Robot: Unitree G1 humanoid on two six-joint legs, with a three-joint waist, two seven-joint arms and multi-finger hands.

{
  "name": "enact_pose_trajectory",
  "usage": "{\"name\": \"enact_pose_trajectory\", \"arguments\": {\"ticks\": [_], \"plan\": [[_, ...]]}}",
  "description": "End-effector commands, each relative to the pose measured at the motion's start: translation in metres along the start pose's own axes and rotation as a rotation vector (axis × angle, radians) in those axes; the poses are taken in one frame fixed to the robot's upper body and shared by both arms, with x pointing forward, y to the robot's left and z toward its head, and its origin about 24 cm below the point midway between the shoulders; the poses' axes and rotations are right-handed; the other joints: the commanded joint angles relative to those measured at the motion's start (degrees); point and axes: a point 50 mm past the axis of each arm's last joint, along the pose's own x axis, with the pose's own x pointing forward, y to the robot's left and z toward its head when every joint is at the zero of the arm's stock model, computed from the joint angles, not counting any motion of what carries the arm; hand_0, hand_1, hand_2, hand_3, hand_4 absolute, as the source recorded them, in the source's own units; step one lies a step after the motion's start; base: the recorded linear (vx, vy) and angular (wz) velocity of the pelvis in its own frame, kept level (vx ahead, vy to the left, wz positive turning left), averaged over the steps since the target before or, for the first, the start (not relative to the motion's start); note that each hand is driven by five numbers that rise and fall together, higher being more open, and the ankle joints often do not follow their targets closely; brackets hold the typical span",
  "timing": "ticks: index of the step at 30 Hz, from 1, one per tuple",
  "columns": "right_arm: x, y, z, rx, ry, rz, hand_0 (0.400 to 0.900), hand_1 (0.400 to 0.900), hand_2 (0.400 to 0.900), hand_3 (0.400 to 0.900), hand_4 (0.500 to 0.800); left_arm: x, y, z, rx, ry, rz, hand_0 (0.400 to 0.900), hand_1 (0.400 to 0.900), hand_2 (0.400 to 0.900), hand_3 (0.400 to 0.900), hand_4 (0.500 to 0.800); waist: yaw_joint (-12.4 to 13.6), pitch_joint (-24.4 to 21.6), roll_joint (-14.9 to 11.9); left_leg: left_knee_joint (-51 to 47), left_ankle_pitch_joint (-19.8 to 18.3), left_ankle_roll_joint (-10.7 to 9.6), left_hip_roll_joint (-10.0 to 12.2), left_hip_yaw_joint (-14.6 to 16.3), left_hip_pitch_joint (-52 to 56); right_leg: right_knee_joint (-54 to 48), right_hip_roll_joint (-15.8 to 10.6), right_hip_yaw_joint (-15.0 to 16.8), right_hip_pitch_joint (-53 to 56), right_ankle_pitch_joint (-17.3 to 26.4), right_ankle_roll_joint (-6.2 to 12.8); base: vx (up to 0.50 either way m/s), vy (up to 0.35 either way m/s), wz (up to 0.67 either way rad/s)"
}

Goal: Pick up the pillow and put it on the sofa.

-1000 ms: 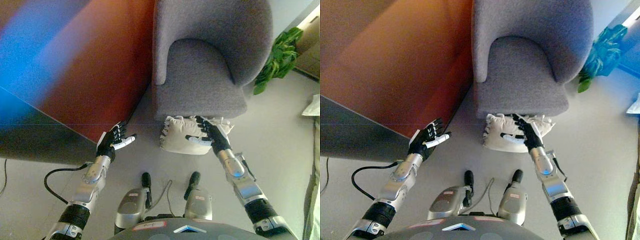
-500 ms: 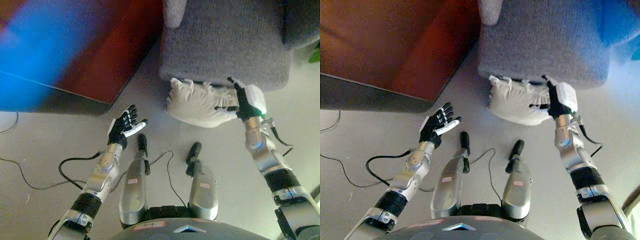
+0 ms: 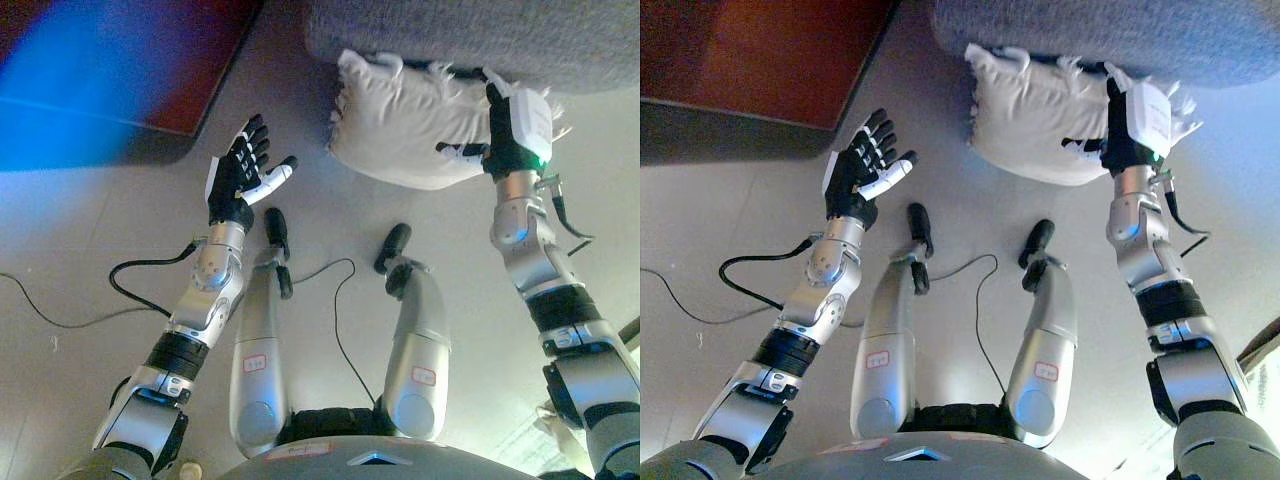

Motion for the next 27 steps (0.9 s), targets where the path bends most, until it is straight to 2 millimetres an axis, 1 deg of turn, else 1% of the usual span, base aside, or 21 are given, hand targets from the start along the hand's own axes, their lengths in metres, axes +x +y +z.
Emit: {"name": "enact_pose_trajectory", "arguments": {"ticks": [1, 2, 3, 6, 9, 11, 13, 14, 15, 16, 17, 22, 27], "plan": [[0.031, -0.054, 0.014, -0.021, -0.059, -0.230, 0.900, 0.900, 0.900, 0.900, 0.800, -0.002, -0.006, 0.043, -0.094, -0.231, -0.020, 0.900, 0.900, 0.900, 0.900, 0.800, 0.72, -0.32, 1.62, 10.10, -13.13, -2.91, 3.42, -4.13, -0.43, 0.90, -1.44, 4.19, -3.14, 4.41, 5.92, -0.05, 0.035, 0.16], [0.037, -0.059, 0.013, -0.025, -0.046, -0.245, 0.900, 0.900, 0.900, 0.900, 0.800, -0.001, -0.007, 0.047, -0.094, -0.246, -0.024, 0.900, 0.900, 0.900, 0.900, 0.800, 1.04, -0.14, 1.79, 11.33, -13.30, -2.78, 3.09, -4.66, -2.50, 2.28, -1.57, 4.49, -5.14, 4.13, 5.81, -0.04, 0.025, 0.14], [0.044, -0.068, 0.017, -0.029, -0.055, -0.267, 0.900, 0.900, 0.900, 0.900, 0.800, 0.000, -0.008, 0.049, -0.097, -0.253, -0.029, 0.900, 0.900, 0.900, 0.900, 0.800, 1.29, 0.10, 1.74, 12.56, -13.48, -2.76, 2.85, -5.03, -4.57, 3.37, -1.71, 4.73, -6.88, 3.67, 5.69, -0.03, 0.018, 0.12], [0.057, -0.081, 0.027, -0.033, -0.066, -0.309, 0.900, 0.900, 0.900, 0.900, 0.800, 0.000, -0.011, 0.058, -0.105, -0.288, -0.052, 0.900, 0.900, 0.900, 0.900, 0.800, 2.01, 0.48, 1.65, 15.75, -13.88, -2.73, 2.03, -6.20, -9.41, 6.46, -2.05, 5.05, -11.28, 2.65, 5.35, -0.02, 0.010, 0.11], [0.073, -0.098, 0.034, -0.047, -0.052, -0.343, 0.900, 0.900, 0.900, 0.900, 0.800, -0.001, -0.015, 0.063, -0.100, -0.303, -0.088, 0.900, 0.900, 0.900, 0.900, 0.800, 3.46, 0.70, 1.57, 19.00, -14.14, -2.63, 1.03, -7.41, -14.20, 9.81, -2.62, 5.83, -15.82, 1.58, 4.96, -0.02, 0.019, 0.12], [0.084, -0.110, 0.043, -0.018, -0.048, -0.359, 0.900, 0.900, 0.900, 0.900, 0.800, -0.001, -0.016, 0.065, -0.104, -0.305, -0.099, 0.900, 0.900, 0.900, 0.900, 0.800, 4.37, 0.74, 1.37, 20.95, -14.16, -2.65, -0.06, -8.28, -17.54, 11.85, -3.18, 6.39, -18.62, 0.96, 4.67, -0.02, 0.007, 0.18], [0.094, -0.121, 0.049, -0.002, -0.026, -0.365, 0.900, 0.900, 0.900, 0.900, 0.800, -0.002, -0.017, 0.065, -0.104, -0.293, -0.110, 0.900, 0.900, 0.900, 0.900, 0.800, 5.14, 0.76, 1.27, 21.22, -13.85, -2.63, -0.88, -8.81, -20.18, 12.95, -4.01, 6.95, -21.20, 0.95, 4.84, -0.02, 0.020, 0.23], [0.099, -0.123, 0.051, 0.007, -0.019, -0.355, 0.900, 0.900, 0.900, 0.900, 0.800, -0.002, -0.018, 0.065, -0.102, -0.291, -0.116, 0.900, 0.900, 0.900, 0.900, 0.800, 5.38, 0.77, 1.07, 21.70, -13.69, -2.64, -1.30, -9.01, -21.23, 13.45, -4.24, 7.14, -22.08, 0.96, 4.80, -0.02, 0.027, 0.19], [0.103, -0.126, 0.056, 0.011, -0.018, -0.338, 0.710, 0.710, 0.710, 0.710, 0.686, -0.002, -0.019, 0.065, -0.100, -0.285, -0.126, 0.900, 0.900, 0.900, 0.900, 0.800, 5.55, 0.78, 0.86, 21.83, -13.47, -2.80, -1.50, -9.14, -22.14, 13.75, -4.55, 7.23, -22.74, 0.83, 4.76, -0.01, 0.027, 0.14], [0.106, -0.128, 0.061, 0.054, -0.018, -0.339, 0.496, 0.496, 0.496, 0.496, 0.558, -0.002, -0.018, 0.065, -0.097, -0.282, -0.127, 0.900, 0.900, 0.900, 0.900, 0.800, 5.62, 0.78, 0.77, 21.80, -13.26, -2.84, -1.71, -9.21, -22.84, 13.88, -4.78, 7.27, -23.33, 0.88, 4.78, 0.00, 0.042, 0.09], [0.107, -0.128, 0.066, 0.057, -0.033, -0.326, 0.400, 0.400, 0.400, 0.400, 0.500, -0.002, -0.016, 0.064, -0.093, -0.276, -0.117, 0.900, 0.900, 0.900, 0.900, 0.800, 5.66, 0.78, 0.42, 21.51, -13.01, -2.84, -1.91, -9.22, -23.14, 13.81, -4.85, 7.49, -23.81, 0.93, 4.82, 0.01, 0.046, 0.06], [0.109, -0.122, 0.083, 0.108, -0.097, -0.297, 0.400, 0.400, 0.400, 0.400, 0.500, -0.006, -0.008, 0.058, -0.097, -0.246, -0.087, 0.900, 0.900, 0.900, 0.900, 0.800, 5.10, 0.78, -0.82, 20.50, -11.91, -3.05, -2.53, -9.44, -23.31, 13.18, -4.74, 7.45, -23.97, 1.13, 4.74, 0.01, 0.039, 0.03], [0.107, -0.121, 0.089, 0.142, -0.129, -0.299, 0.400, 0.400, 0.400, 0.400, 0.500, -0.001, -0.008, 0.061, -0.095, -0.263, -0.070, 0.900, 0.900, 0.900, 0.900, 0.800, 4.33, 0.76, -1.60, 17.22, -10.53, -3.30, -2.85, -9.27, -21.92, 10.84, -4.44, 6.79, -22.93, 2.17, 5.34, 0.00, 0.000, 0.00]]}}
